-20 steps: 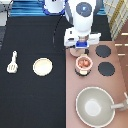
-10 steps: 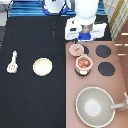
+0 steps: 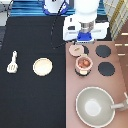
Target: Take the lid off the pot, put the pot on the plate, and use the tool to push the pot to the front of the table.
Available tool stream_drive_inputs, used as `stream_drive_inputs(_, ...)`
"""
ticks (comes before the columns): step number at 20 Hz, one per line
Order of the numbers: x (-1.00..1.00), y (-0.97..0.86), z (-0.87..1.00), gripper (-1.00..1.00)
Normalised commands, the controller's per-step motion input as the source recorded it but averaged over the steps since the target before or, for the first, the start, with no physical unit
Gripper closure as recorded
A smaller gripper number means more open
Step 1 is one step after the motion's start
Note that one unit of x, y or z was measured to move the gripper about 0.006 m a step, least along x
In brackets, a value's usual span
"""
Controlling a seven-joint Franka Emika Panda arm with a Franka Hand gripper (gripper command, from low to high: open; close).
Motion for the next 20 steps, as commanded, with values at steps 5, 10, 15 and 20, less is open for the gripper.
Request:
stream_drive_inputs(5,0.71,-0.35,-0.17,-1.0)
stream_drive_inputs(10,0.56,-0.22,-0.46,-1.0)
stream_drive_inputs(15,0.31,0.0,-0.45,-1.0)
stream_drive_inputs(20,0.07,0.0,-0.59,-1.0)
